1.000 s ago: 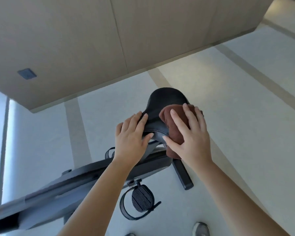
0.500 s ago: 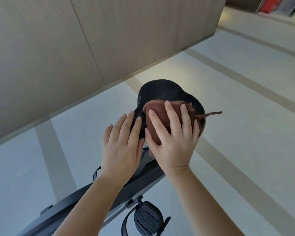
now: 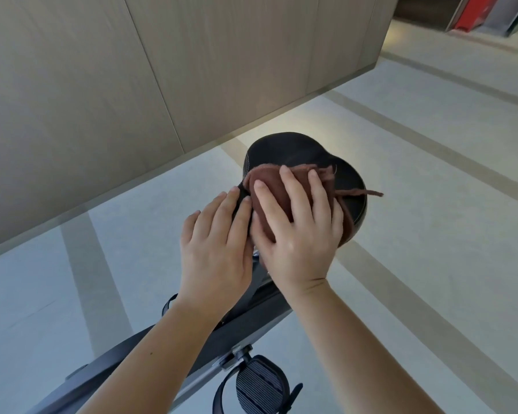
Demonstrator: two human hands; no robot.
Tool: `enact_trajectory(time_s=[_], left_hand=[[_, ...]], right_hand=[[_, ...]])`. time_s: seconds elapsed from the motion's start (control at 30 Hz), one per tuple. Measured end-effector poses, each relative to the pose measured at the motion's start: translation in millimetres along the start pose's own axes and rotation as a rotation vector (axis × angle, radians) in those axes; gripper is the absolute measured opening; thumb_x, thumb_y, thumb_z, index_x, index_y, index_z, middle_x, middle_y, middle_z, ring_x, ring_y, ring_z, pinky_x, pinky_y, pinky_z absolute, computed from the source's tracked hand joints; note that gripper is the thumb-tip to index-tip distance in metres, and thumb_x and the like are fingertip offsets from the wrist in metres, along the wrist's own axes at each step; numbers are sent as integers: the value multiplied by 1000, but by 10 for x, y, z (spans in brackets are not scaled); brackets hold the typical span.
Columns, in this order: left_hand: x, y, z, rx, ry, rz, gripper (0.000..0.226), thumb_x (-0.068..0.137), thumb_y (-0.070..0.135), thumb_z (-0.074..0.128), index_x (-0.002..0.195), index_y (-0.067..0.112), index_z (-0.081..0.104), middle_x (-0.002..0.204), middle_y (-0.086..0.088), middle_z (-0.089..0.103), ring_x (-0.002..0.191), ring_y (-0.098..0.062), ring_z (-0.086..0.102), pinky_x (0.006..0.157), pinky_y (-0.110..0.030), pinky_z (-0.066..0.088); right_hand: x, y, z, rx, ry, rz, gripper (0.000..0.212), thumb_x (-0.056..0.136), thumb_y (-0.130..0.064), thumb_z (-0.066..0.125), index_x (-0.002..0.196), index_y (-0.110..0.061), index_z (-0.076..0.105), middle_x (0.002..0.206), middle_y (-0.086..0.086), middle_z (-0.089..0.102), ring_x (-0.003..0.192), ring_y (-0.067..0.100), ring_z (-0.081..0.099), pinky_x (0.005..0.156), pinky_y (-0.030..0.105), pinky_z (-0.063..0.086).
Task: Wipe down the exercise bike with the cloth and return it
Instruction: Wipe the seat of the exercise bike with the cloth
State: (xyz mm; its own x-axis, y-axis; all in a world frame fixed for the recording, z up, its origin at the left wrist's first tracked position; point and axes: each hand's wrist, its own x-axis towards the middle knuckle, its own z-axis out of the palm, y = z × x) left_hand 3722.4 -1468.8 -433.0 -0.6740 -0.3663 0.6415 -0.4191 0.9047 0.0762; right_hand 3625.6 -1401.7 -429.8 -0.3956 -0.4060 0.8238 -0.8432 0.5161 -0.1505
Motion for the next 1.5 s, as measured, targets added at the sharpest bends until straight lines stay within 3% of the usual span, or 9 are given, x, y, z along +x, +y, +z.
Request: enact_trajectory(time_s=[0.1, 0.23, 0.47, 0.63, 0.83, 1.0, 1.17, 1.33, 1.5], left_hand=[[4, 18, -24, -5, -31, -15, 38, 90, 20, 43, 119, 1, 57, 126, -18, 56, 113, -35, 53, 88, -47, 43], [30, 56, -66, -7, -74, -47, 39, 89, 20, 42, 118, 0, 58, 124, -19, 58, 110, -37, 55, 88, -49, 45], [31, -157, -281, -199, -220, -95, 49, 86, 23, 53, 130, 2, 46, 134, -20, 46, 117, -32, 47, 94, -43, 40], [-137, -440, -475, -131, -279, -75, 52, 86, 36, 42, 123, 2, 52, 116, -14, 59, 102, -32, 56, 84, -44, 47], [-336, -577, -489, -144, -204, -91, 39, 88, 26, 45, 115, 2, 59, 108, -9, 65, 100, -26, 55, 83, -35, 39], [-417, -623, -494, -167, -191, -112, 36, 87, 24, 46, 113, 3, 60, 107, -8, 66, 101, -25, 55, 85, -34, 36], [-450, -633, -565, -177, -131, -181, 34, 87, 22, 46, 111, 3, 61, 110, -8, 65, 103, -25, 56, 86, -35, 39], [-341, -434, -605, -178, -110, -207, 33, 87, 17, 44, 110, 2, 62, 112, -10, 63, 104, -26, 55, 88, -33, 37], [-238, -202, -510, -165, -94, -218, 31, 86, 16, 43, 106, 0, 62, 112, -13, 62, 103, -28, 55, 87, -33, 36]], right_hand=[[-21, 286, -110, 37, -28, -112, 26, 88, -31, 54, 108, -24, 68, 118, 8, 65, 109, 35, 59, 84, 42, 46], [-20, 594, -250, 94, -43, -73, 25, 85, -22, 57, 105, -18, 70, 116, 13, 64, 109, 38, 57, 83, 43, 48], [35, 26, -76, 40, -42, -14, 26, 89, -29, 55, 108, -18, 69, 116, 10, 66, 108, 35, 59, 85, 45, 49], [13, -507, 35, 219, -45, 52, 27, 89, -28, 51, 107, -17, 69, 114, 10, 67, 107, 33, 60, 88, 46, 48], [57, -278, -21, 292, -122, -192, 25, 89, -27, 53, 105, -16, 69, 111, 11, 67, 104, 32, 61, 77, 42, 48], [55, -352, 62, 139, -18, 71, 22, 88, -21, 54, 102, -16, 70, 109, 12, 67, 107, 34, 59, 83, 46, 46], [-132, -790, 98, 249, 39, 60, 21, 85, -23, 56, 98, -20, 72, 108, 11, 68, 106, 35, 58, 84, 41, 42], [0, -536, -52, 194, -152, -303, 22, 89, -25, 53, 104, -22, 69, 112, 10, 67, 106, 34, 60, 82, 43, 47], [274, 90, -224, 59, -318, -169, 27, 89, -21, 47, 107, -16, 66, 111, 14, 65, 106, 36, 58, 79, 47, 51]])
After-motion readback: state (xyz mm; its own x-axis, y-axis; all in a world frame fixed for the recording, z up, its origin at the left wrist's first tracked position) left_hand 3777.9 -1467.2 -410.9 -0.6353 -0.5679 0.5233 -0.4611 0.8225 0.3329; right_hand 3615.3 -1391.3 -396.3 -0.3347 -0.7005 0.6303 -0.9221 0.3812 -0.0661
